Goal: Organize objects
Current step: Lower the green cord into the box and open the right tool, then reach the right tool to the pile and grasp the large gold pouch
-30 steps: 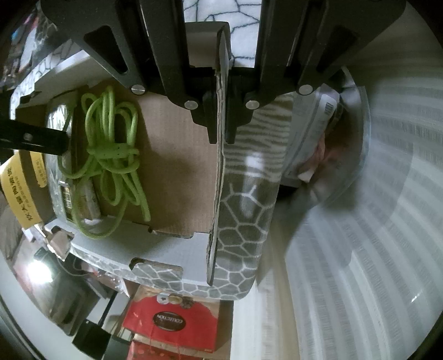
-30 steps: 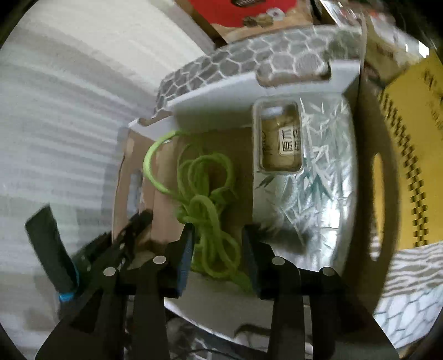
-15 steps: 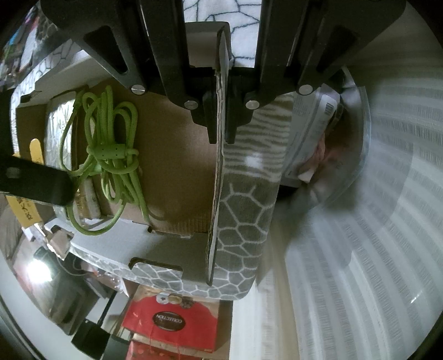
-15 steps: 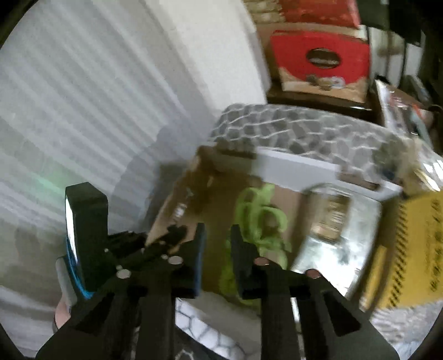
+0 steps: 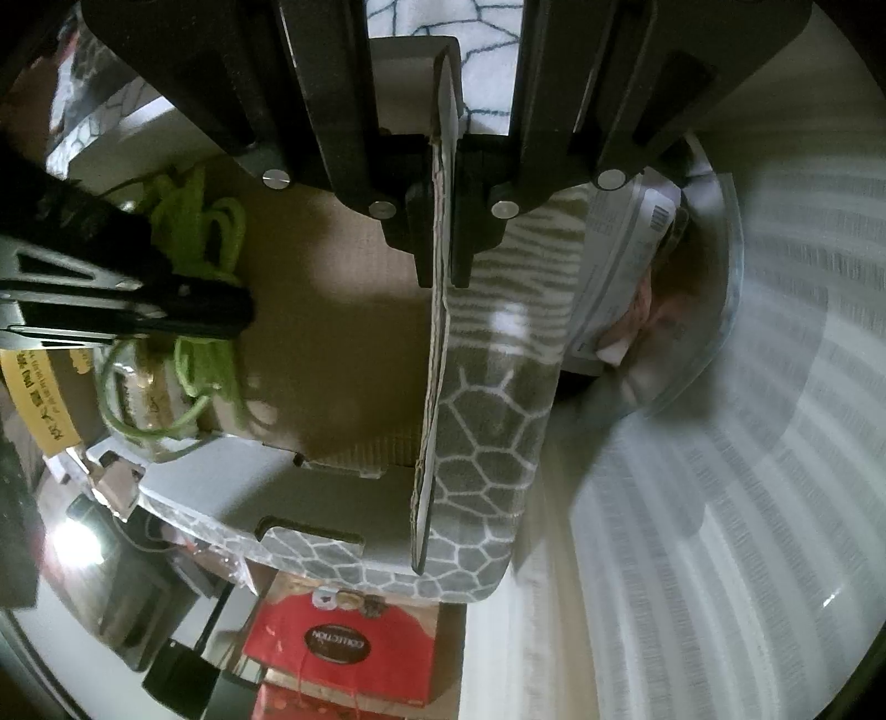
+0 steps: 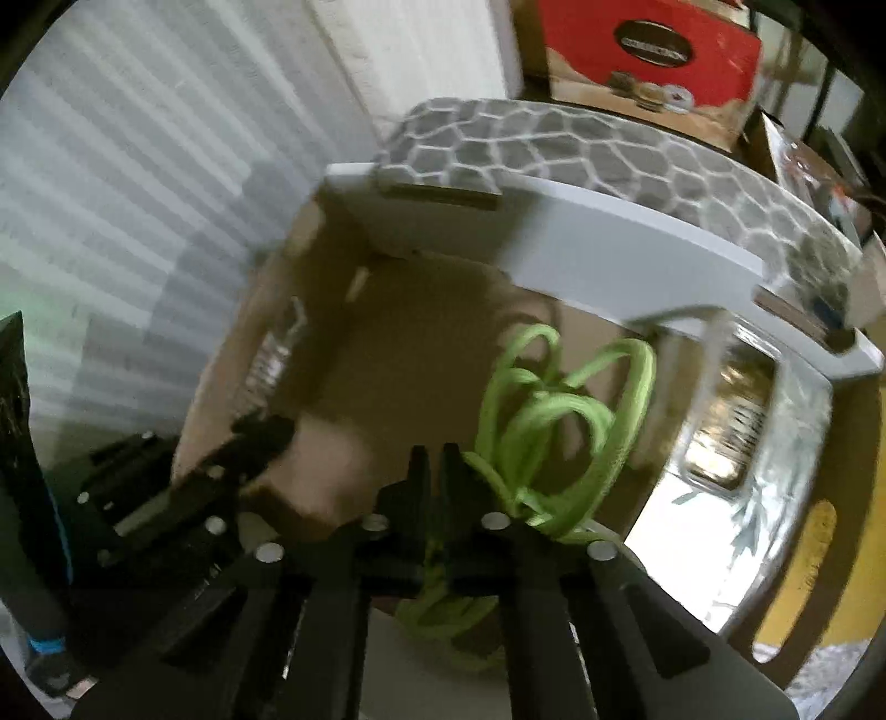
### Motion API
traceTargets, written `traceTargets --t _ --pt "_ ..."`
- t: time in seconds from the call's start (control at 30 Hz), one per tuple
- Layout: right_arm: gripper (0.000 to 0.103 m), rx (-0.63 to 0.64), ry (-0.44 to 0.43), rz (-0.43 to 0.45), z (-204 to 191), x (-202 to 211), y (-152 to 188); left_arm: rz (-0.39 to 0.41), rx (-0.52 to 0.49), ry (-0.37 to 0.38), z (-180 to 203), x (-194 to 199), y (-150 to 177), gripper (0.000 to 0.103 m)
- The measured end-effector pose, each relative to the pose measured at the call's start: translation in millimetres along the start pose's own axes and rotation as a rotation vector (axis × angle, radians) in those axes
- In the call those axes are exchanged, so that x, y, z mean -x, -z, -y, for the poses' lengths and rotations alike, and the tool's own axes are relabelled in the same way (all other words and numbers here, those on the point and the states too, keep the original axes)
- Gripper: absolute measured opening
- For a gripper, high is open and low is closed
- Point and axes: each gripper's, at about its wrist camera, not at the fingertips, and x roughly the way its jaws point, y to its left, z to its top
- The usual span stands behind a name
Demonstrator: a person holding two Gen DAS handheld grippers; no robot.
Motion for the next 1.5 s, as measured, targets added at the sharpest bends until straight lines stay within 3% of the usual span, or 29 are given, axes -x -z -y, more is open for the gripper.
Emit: traceTargets --t 0.23,0.4,0.57,0.9,1.2,1.33,1.5 --pt "0.000 -0.039 -0.013 -0.002 22.2 6.5 6.5 -0.002 -0.002 -0.006 1.5 -0.7 0.5 0.004" --pt "0.021 -0.003 -0.074 0.046 17.4 33.9 3.5 -0.003 -0.001 -0.006 1.4 -0.7 0.5 0.004" --pt "0.025 0.036 -0.081 0.099 17.8 81.2 10.8 0.001 0.005 0.003 -0.6 -1.0 0.6 0.004" --pt "0.038 -0.030 0.078 0.202 84.2 158.3 42.6 0.003 0.001 0.001 -2.3 -2.5 -2.2 0.005" --pt "0.047 -0.158 0.213 0.267 162.2 203.7 60.5 0.008 -0.031 -0.018 1.6 -2.1 -0.8 0.004" --pt "0.064 -0.216 0.271 0.288 196.3 210.6 54.1 0.007 -0.026 -0.020 1.1 -2.1 -1.8 0.004" --pt "0.065 -0.326 0.269 0.261 242.9 198.0 40.4 0.004 -0.024 -0.023 3.1 -3.5 -3.8 0.005"
